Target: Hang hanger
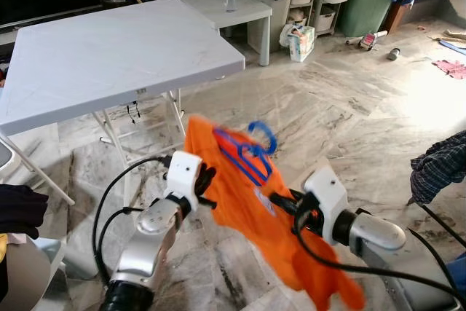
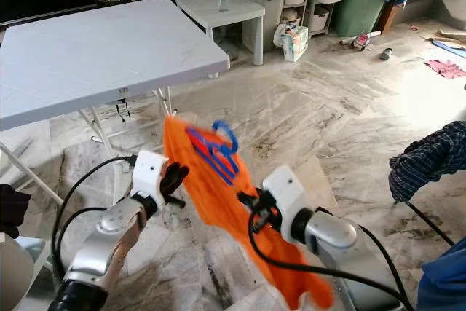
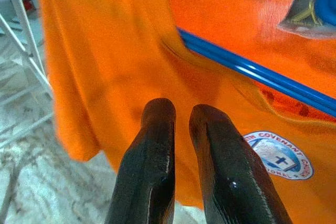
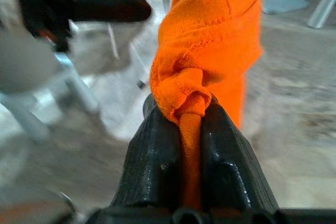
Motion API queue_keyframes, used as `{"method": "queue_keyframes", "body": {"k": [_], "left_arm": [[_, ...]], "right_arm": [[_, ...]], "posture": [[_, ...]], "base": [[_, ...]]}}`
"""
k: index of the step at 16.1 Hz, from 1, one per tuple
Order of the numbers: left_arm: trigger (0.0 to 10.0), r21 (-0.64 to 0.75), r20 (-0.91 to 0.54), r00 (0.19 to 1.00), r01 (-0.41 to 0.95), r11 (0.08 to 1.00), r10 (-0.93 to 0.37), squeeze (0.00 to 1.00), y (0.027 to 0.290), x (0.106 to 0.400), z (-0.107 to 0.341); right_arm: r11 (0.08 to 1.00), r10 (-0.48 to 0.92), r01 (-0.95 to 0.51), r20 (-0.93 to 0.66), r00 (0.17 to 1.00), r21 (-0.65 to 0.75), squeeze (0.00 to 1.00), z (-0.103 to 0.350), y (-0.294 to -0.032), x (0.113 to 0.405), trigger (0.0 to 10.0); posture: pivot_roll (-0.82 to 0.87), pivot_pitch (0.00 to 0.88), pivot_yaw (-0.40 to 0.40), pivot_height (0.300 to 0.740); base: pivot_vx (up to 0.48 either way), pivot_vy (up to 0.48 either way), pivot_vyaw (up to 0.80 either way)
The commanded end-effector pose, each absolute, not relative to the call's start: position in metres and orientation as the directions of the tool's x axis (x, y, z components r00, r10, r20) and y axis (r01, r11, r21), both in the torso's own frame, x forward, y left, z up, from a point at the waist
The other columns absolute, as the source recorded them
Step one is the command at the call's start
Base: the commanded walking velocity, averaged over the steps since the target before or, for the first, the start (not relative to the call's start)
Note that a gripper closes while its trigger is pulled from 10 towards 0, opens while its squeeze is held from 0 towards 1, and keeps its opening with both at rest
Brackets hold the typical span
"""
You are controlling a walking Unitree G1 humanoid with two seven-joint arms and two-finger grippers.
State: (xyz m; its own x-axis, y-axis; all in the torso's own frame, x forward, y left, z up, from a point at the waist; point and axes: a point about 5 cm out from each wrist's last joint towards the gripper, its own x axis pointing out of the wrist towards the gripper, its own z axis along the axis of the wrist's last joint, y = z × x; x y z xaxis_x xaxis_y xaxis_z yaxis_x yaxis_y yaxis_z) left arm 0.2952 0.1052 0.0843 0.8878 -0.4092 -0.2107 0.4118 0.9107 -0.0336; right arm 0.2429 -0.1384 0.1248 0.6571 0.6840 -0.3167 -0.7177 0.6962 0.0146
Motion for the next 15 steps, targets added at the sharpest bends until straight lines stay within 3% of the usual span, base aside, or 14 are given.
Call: {"method": "queue_keyframes", "body": {"k": [1,7,8,15], "left_arm": [[10.0,-0.019,-0.200,0.897,0.400,0.917,-0.395,0.00,0.105,0.299,0.087],[10.0,-0.056,-0.120,0.902,0.410,0.910,-0.414,0.00,0.096,0.306,0.099],[10.0,-0.073,-0.117,0.899,0.415,0.907,-0.421,1.00,0.095,0.306,0.100],[10.0,-0.150,-0.114,0.863,0.474,0.868,-0.491,1.00,0.088,0.295,0.097]], "right_arm": [[0.662,0.729,-0.749,-0.249,0.638,0.017,0.00,0.145,-0.134,0.242,10.0],[0.556,0.816,-0.826,-0.247,0.523,0.089,0.00,0.153,-0.123,0.227,10.0],[0.566,0.805,-0.821,-0.268,0.529,0.079,0.00,0.149,-0.125,0.227,10.0],[0.678,0.720,-0.734,-0.252,0.647,0.051,0.00,0.149,-0.133,0.246,10.0]], "posture": [[-0.15,0.012,0.024,0.740],[-0.15,0.013,0.022,0.740],[-0.14,0.012,0.021,0.740],[-0.14,0.014,0.022,0.740]], "base": [[0.000,0.000,0.00],[0.000,0.000,0.00],[0.000,0.000,0.00],[0.000,0.000,0.00]]}}
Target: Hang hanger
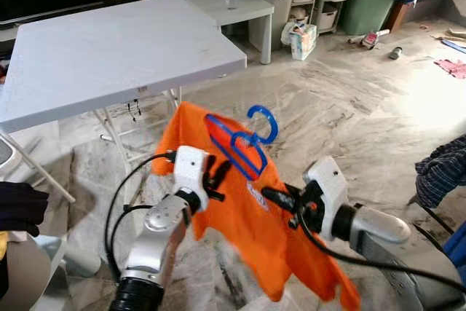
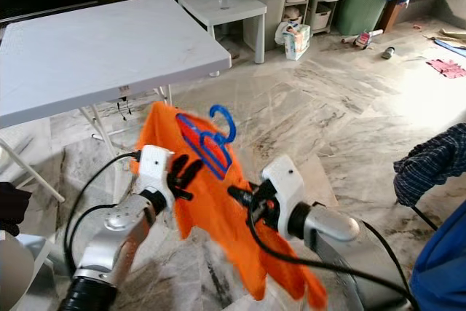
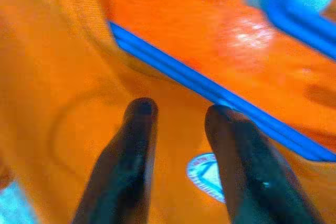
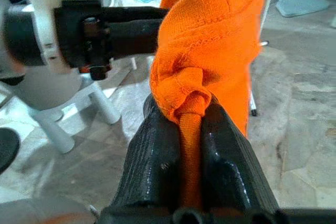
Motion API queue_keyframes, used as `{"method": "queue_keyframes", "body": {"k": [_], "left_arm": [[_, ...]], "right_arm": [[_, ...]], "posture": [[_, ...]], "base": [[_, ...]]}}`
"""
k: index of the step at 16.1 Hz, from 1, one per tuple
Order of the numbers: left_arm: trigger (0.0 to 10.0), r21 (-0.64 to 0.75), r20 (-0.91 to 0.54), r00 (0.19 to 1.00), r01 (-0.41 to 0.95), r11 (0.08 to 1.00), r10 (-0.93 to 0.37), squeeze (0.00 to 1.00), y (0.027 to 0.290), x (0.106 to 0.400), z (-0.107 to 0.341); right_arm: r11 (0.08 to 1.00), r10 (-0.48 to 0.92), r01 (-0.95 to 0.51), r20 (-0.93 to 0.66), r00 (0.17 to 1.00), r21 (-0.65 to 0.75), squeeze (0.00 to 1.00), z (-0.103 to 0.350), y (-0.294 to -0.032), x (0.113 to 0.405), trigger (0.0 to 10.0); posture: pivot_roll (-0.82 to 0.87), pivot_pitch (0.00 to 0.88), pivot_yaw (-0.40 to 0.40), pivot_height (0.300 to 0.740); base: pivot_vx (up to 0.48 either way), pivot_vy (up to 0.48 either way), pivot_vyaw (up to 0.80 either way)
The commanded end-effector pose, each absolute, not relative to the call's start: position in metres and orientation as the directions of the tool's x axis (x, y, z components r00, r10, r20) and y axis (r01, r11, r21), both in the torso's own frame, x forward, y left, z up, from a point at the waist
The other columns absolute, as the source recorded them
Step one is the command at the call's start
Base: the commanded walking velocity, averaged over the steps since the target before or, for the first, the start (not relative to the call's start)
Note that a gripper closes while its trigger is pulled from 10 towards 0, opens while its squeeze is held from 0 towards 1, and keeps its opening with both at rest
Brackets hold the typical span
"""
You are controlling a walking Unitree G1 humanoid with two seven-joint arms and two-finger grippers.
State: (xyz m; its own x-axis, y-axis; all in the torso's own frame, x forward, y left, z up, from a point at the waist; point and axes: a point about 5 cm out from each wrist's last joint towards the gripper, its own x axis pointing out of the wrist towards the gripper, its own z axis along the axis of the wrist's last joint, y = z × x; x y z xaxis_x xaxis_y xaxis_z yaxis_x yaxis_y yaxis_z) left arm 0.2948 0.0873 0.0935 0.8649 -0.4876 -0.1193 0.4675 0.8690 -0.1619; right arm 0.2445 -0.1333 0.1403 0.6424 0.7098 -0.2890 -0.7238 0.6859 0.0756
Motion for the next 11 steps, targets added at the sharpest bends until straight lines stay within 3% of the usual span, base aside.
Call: {"method": "queue_keyframes", "body": {"k": [1,4,11], "left_arm": [[10.0,-0.183,-0.082,0.858,0.486,0.854,-0.506,1.00,0.085,0.294,0.101],[10.0,-0.247,-0.020,0.855,0.497,0.832,-0.517,1.00,0.080,0.293,0.109],[10.0,-0.274,0.030,0.886,0.452,0.849,-0.462,1.00,0.084,0.301,0.118]], "right_arm": [[0.701,0.702,-0.711,-0.232,0.673,0.055,0.00,0.151,-0.132,0.252,10.0],[0.749,0.661,-0.655,-0.199,0.724,0.103,0.00,0.155,-0.127,0.266,10.0],[0.634,0.758,-0.705,-0.079,0.647,0.318,0.00,0.177,-0.112,0.256,10.0]], "posture": [[-0.14,0.013,0.022,0.740],[-0.13,0.011,0.021,0.740],[-0.14,0.010,0.017,0.740]], "base": [[0.000,0.000,0.00],[0.000,0.000,0.00],[0.000,0.000,0.00]]}}
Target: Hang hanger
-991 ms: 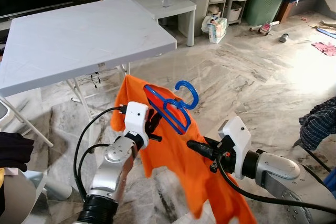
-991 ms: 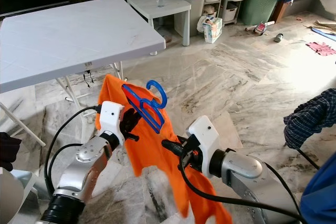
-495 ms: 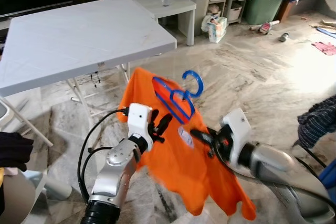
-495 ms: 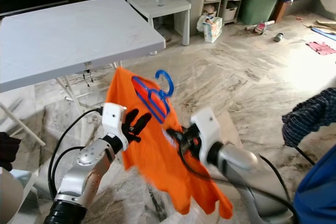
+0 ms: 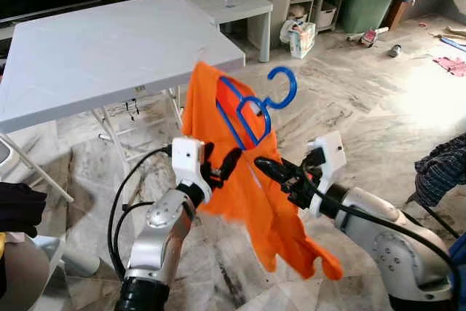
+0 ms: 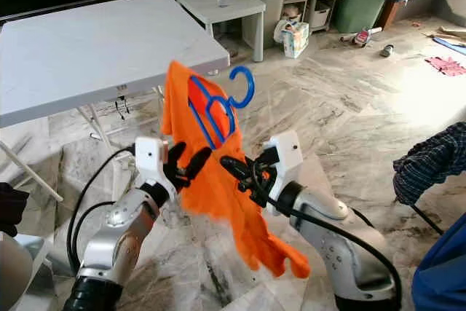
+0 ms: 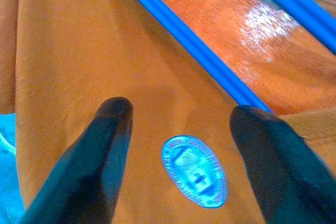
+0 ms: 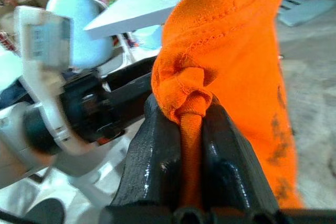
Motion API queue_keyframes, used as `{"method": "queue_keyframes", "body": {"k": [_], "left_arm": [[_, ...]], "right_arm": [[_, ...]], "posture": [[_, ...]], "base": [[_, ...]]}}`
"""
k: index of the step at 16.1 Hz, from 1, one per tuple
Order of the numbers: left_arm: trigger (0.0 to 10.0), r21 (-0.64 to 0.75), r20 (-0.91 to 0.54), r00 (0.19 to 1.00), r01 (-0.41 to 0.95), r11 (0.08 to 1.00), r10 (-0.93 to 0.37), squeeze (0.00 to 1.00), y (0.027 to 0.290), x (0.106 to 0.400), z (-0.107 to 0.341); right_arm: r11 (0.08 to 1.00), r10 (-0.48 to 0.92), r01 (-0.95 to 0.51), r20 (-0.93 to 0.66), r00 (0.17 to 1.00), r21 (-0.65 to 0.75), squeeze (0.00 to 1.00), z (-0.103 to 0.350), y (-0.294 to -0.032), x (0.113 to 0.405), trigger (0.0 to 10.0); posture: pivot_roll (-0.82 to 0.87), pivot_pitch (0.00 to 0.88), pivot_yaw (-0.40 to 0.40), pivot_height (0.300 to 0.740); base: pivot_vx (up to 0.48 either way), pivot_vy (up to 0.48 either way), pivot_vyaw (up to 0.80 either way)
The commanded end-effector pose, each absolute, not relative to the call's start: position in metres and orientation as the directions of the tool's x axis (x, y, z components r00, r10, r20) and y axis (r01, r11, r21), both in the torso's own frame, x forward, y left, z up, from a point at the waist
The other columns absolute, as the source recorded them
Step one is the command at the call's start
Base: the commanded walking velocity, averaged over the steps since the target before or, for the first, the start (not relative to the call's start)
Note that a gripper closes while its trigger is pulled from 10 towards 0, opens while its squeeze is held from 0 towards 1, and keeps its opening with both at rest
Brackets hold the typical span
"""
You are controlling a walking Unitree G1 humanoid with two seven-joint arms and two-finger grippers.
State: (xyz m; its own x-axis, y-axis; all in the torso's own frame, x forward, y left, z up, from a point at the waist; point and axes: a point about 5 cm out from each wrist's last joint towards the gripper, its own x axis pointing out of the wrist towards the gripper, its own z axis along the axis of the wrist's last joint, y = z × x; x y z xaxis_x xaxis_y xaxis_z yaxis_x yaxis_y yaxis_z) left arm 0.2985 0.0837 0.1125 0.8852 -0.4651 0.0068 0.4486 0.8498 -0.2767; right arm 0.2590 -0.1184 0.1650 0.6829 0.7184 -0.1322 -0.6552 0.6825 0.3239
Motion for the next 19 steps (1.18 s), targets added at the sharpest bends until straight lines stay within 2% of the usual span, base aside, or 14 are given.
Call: {"method": "queue_keyframes", "body": {"k": [1,3,5,7,10,14,15,17,18,19], "left_arm": [[10.0,-0.273,0.035,0.888,0.450,0.850,-0.459,1.00,0.084,0.301,0.119],[10.0,-0.270,0.062,0.898,0.434,0.859,-0.435,1.00,0.089,0.304,0.125],[10.0,-0.256,0.076,0.906,0.422,0.870,-0.417,1.00,0.091,0.306,0.128],[10.0,-0.145,0.140,0.932,0.352,0.925,-0.333,1.00,0.101,0.312,0.142],[10.0,-0.129,0.169,0.928,0.356,0.926,-0.333,1.00,0.100,0.315,0.150],[10.0,-0.076,0.073,0.931,0.364,0.928,-0.359,1.00,0.097,0.314,0.133],[10.0,-0.060,0.046,0.931,0.365,0.929,-0.363,0.00,0.097,0.313,0.128],[10.0,-0.061,0.051,0.929,0.370,0.927,-0.368,0.00,0.095,0.311,0.127],[10.0,-0.055,0.050,0.927,0.374,0.926,-0.372,0.00,0.093,0.310,0.126],[10.0,-0.049,0.045,0.926,0.377,0.925,-0.375,0.00,0.092,0.309,0.125]], "right_arm": [[0.622,0.771,-0.717,-0.084,0.631,0.314,0.00,0.177,-0.111,0.253,10.0],[0.593,0.800,-0.742,-0.123,0.587,0.313,0.00,0.168,-0.112,0.244,10.0],[0.633,0.772,-0.714,-0.176,0.610,0.299,0.00,0.156,-0.119,0.246,10.0],[0.642,0.767,-0.714,-0.248,0.592,0.279,0.00,0.143,-0.120,0.242,10.0],[0.630,0.771,-0.737,-0.308,0.558,0.243,0.00,0.132,-0.119,0.234,10.0],[0.638,0.762,-0.738,-0.317,0.564,0.221,0.00,0.129,-0.122,0.235,10.0],[0.656,0.748,-0.727,-0.303,0.591,0.202,0.00,0.132,-0.125,0.239,10.0],[0.794,0.605,-0.594,-0.262,0.752,0.130,0.00,0.137,-0.134,0.264,10.0],[0.823,0.566,-0.552,-0.250,0.785,0.131,0.00,0.139,-0.137,0.271,10.0],[0.814,0.580,-0.565,-0.245,0.777,0.134,0.00,0.139,-0.135,0.270,10.0]], "posture": [[-0.14,0.009,0.016,0.740],[-0.14,0.008,0.014,0.740],[-0.14,0.008,0.015,0.740],[-0.14,0.008,0.014,0.740],[-0.13,0.004,0.017,0.740],[-0.14,0.002,0.023,0.740],[-0.14,0.001,0.023,0.740],[-0.14,0.000,0.022,0.740],[-0.14,0.000,0.021,0.740],[-0.13,0.000,0.022,0.740]], "base": [[0.000,0.000,0.00],[0.000,0.000,0.00],[0.000,0.000,0.00],[0.000,0.000,0.00],[0.000,0.000,0.00],[0.000,0.000,0.00],[0.000,0.000,0.00],[0.000,0.000,0.00],[0.000,0.000,0.00],[0.000,0.000,0.00]]}}
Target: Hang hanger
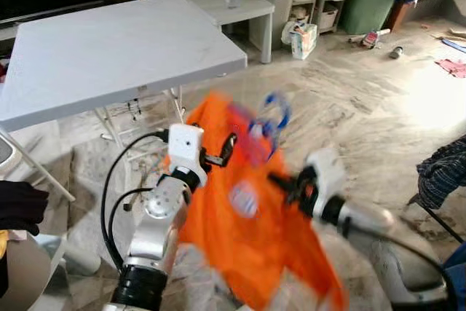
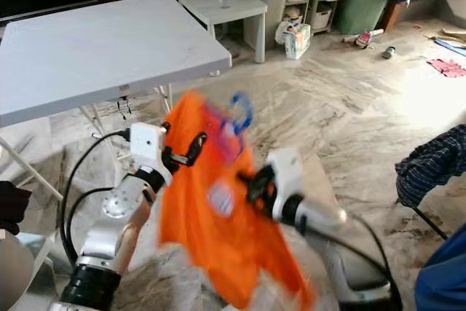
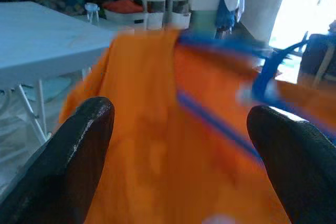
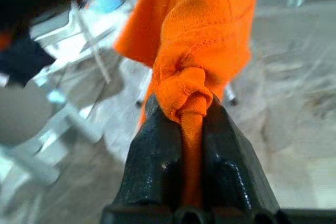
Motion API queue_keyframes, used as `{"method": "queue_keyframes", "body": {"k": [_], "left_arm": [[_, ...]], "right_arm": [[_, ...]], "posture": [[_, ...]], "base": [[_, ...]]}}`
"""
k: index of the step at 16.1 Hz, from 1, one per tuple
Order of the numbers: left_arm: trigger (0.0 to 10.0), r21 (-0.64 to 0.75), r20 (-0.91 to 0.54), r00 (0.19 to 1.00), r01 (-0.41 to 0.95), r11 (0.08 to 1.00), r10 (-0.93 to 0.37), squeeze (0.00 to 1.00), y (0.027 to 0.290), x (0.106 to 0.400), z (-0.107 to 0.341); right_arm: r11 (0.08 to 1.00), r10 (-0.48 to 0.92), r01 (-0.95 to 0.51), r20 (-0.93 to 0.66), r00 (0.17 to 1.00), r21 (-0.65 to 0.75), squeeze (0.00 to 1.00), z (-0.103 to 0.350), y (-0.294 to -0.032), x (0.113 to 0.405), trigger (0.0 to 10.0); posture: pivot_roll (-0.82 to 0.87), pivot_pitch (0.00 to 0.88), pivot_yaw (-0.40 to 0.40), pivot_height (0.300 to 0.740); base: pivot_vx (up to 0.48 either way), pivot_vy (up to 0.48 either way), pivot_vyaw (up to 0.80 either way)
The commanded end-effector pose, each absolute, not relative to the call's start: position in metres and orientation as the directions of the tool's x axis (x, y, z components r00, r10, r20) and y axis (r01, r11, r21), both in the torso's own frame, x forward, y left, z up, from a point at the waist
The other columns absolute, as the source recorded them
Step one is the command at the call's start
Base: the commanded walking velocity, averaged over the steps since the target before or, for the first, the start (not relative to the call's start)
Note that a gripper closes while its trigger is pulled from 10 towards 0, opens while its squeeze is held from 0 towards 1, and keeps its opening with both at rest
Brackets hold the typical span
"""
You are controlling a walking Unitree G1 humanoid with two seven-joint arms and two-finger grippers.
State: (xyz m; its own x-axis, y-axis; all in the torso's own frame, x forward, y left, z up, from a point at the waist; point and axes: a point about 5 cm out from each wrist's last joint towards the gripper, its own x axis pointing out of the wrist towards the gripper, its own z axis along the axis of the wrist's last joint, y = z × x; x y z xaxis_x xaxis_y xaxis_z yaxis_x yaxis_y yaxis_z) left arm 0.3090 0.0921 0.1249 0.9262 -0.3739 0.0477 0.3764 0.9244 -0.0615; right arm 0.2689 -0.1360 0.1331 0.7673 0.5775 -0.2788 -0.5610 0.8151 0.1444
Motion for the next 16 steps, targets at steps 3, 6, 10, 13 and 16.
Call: {"method": "queue_keyframes", "body": {"k": [3,6,10,13,16], "left_arm": [[10.0,-0.009,0.031,0.928,0.371,0.929,-0.370,0.00,0.096,0.310,0.122],[10.0,0.032,-0.010,0.931,0.365,0.931,-0.365,0.00,0.098,0.317,0.117],[10.0,0.036,-0.030,0.933,0.359,0.933,-0.358,0.00,0.096,0.320,0.111],[10.0,0.038,-0.014,0.942,0.335,0.941,-0.335,0.00,0.097,0.324,0.112],[10.0,0.041,0.005,0.942,0.334,0.942,-0.335,0.00,0.096,0.324,0.116]], "right_arm": [[0.783,0.617,-0.611,-0.257,0.743,0.113,0.00,0.139,-0.132,0.265,10.0],[0.718,0.692,-0.685,-0.237,0.682,0.125,0.00,0.145,-0.133,0.255,10.0],[0.626,0.776,-0.767,-0.214,0.594,0.140,0.00,0.156,-0.127,0.239,10.0],[0.561,0.821,-0.811,-0.234,0.520,0.165,0.00,0.154,-0.126,0.225,10.0],[0.596,0.795,-0.785,-0.265,0.545,0.172,0.00,0.145,-0.131,0.227,10.0]], "posture": [[-0.13,0.000,0.018,0.740],[-0.14,0.007,0.018,0.740],[-0.15,0.011,0.020,0.740],[-0.16,0.015,0.018,0.740],[-0.15,0.017,0.018,0.740]], "base": [[0.000,0.000,0.00],[0.000,0.000,0.00],[0.000,0.000,0.00],[0.000,0.000,0.00],[0.000,0.000,0.00]]}}
